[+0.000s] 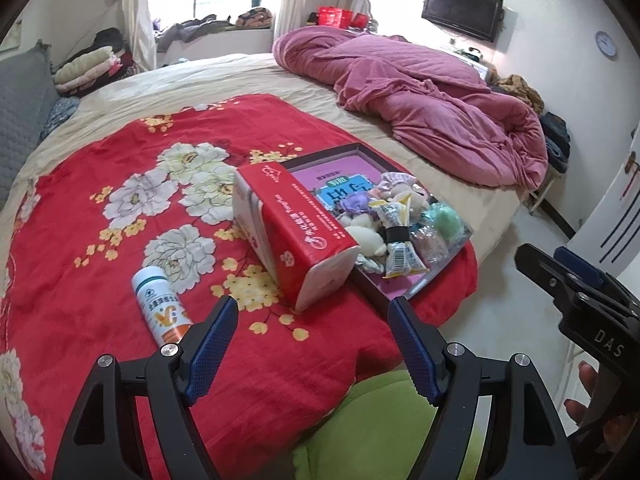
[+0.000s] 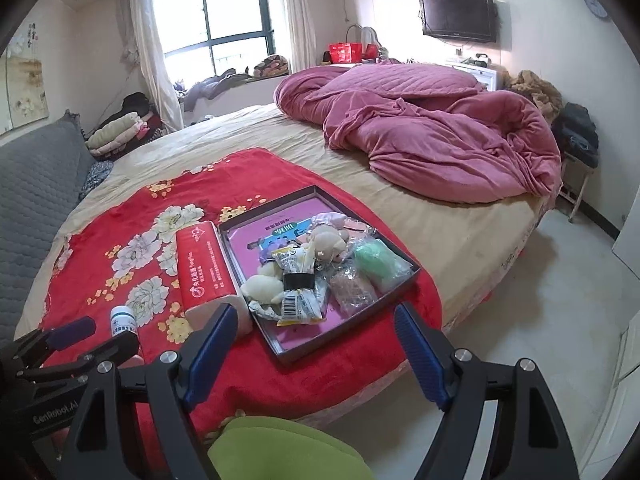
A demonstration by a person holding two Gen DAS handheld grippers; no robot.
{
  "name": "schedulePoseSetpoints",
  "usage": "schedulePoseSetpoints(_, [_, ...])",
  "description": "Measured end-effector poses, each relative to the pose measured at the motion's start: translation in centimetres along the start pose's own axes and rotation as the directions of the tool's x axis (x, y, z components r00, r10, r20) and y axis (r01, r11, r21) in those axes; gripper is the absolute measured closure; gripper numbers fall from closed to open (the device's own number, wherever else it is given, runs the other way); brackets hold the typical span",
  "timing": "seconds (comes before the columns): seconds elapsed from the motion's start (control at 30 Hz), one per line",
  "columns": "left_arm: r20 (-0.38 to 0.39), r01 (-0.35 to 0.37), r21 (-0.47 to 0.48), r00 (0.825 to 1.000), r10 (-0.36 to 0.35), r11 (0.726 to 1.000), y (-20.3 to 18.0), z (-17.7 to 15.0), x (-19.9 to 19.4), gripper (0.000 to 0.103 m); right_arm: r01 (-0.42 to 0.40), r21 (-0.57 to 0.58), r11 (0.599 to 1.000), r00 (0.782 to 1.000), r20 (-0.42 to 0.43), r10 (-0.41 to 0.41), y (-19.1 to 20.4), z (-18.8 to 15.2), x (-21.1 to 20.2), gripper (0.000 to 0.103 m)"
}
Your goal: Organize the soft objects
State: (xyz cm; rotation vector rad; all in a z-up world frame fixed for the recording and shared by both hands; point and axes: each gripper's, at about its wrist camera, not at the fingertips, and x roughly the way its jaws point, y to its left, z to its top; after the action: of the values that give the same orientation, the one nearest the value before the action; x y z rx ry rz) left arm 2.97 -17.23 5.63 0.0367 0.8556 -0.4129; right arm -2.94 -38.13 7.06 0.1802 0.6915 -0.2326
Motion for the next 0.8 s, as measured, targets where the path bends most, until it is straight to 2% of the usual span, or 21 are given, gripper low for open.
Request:
schedulePoseSetpoints(0.2, [0.018,-0.021,-0.011,1.0,0.022,1.0,0.0,0.0,-0.5,0.025,0.0,-0.009,1.0,0.999,0.039,0.0,0.1,0.5,-1.2,0.023])
schedulePoseSetpoints(0.43, [0.003,-0.022,-0.025,1.0,0.022,0.999,-0.3,-0.4,-0.6,0.025,0.004,-0.018,1.0,0.998,0.06,-0.003,0.1,0.1,-2.0,0.023])
schedulePoseSetpoints(0.6, [-0.009,-0.034,-0.025,0.999,0.034,0.999,-0.3,-0.8,-0.4,0.025,0.007,-0.004,1.0,0.999,0.048,-0.006,-0.2,-0.7,-2.0,0.023])
schedulePoseSetpoints(0.8, [-0.003,-0.015,-0.017,1.0,0.015,1.0,-0.6,-1.3,-0.5,0.025,0.005,0.008,1.0,0.999,0.037,-0.006,-0.3,-1.8,-2.0,0.023])
